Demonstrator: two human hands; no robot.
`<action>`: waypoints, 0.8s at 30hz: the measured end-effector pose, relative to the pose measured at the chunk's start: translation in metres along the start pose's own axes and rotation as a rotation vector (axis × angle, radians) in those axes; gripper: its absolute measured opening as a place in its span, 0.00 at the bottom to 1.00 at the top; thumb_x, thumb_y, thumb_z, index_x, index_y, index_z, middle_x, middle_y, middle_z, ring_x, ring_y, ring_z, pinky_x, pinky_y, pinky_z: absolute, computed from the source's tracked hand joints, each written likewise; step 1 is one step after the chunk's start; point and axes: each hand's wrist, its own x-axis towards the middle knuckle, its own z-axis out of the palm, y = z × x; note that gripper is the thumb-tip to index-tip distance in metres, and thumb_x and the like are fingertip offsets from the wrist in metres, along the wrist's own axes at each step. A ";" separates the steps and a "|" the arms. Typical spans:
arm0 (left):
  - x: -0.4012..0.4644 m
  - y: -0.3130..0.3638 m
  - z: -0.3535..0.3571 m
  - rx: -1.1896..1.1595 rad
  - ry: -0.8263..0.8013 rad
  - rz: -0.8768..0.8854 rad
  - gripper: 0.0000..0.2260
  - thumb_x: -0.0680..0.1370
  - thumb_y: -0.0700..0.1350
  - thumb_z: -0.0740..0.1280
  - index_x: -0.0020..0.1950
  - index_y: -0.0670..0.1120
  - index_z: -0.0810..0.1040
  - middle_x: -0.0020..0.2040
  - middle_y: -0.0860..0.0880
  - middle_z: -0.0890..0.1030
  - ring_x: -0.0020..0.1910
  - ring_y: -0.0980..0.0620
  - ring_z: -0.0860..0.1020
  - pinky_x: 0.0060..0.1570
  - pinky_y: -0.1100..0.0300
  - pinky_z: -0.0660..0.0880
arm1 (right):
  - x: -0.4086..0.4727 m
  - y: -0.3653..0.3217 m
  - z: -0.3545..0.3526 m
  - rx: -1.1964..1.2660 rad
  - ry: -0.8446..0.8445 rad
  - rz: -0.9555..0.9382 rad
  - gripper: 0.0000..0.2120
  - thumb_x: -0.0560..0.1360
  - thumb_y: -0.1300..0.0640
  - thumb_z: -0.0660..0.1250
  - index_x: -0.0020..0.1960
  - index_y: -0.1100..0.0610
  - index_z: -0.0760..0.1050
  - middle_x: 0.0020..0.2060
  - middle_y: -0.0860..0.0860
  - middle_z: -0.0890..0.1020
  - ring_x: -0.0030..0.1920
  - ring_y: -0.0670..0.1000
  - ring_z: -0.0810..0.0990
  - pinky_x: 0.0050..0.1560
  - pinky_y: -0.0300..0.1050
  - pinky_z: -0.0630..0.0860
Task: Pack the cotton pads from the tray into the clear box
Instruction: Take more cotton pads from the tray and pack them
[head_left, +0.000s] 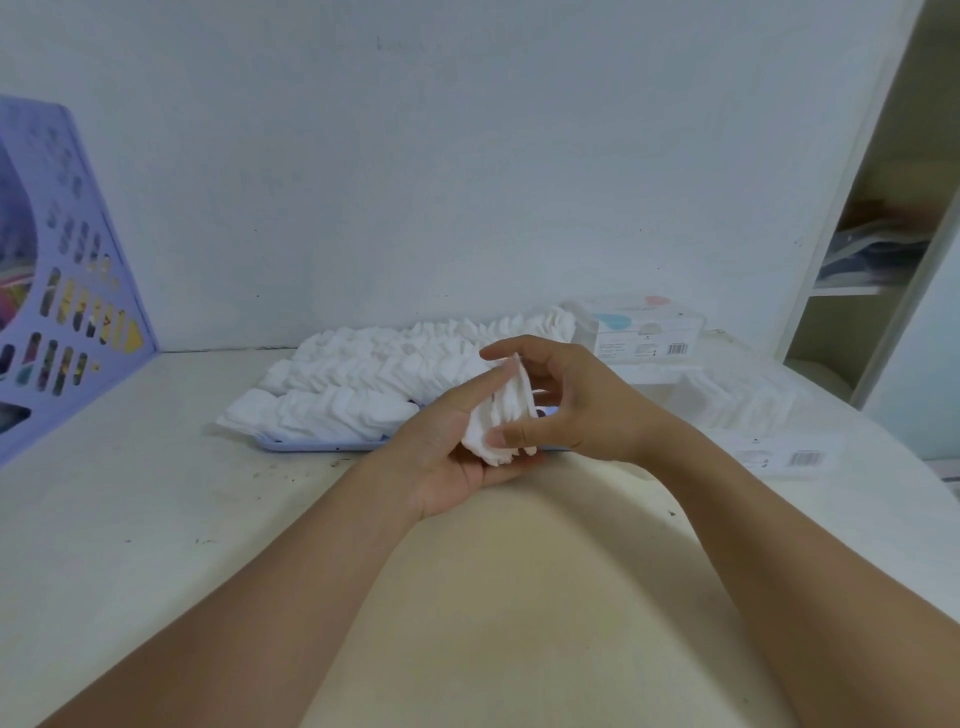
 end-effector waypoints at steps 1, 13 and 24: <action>-0.001 0.000 0.000 -0.010 -0.018 -0.006 0.28 0.67 0.52 0.78 0.64 0.42 0.80 0.58 0.39 0.84 0.57 0.42 0.84 0.52 0.45 0.82 | 0.000 0.001 0.001 0.015 -0.003 0.000 0.34 0.67 0.59 0.82 0.69 0.50 0.73 0.56 0.48 0.84 0.56 0.45 0.84 0.56 0.43 0.81; 0.001 0.001 -0.006 -0.288 -0.115 0.007 0.24 0.74 0.38 0.74 0.68 0.37 0.75 0.57 0.35 0.83 0.54 0.38 0.84 0.51 0.43 0.81 | 0.002 0.001 -0.003 0.101 0.058 -0.009 0.31 0.64 0.60 0.84 0.63 0.51 0.77 0.55 0.46 0.84 0.57 0.48 0.84 0.56 0.47 0.82; 0.000 -0.001 -0.003 -0.182 -0.180 -0.024 0.29 0.67 0.43 0.81 0.66 0.40 0.77 0.61 0.37 0.83 0.58 0.42 0.83 0.55 0.48 0.81 | 0.000 -0.002 0.005 0.065 0.039 -0.017 0.34 0.62 0.58 0.86 0.64 0.50 0.76 0.56 0.43 0.82 0.58 0.44 0.82 0.45 0.36 0.78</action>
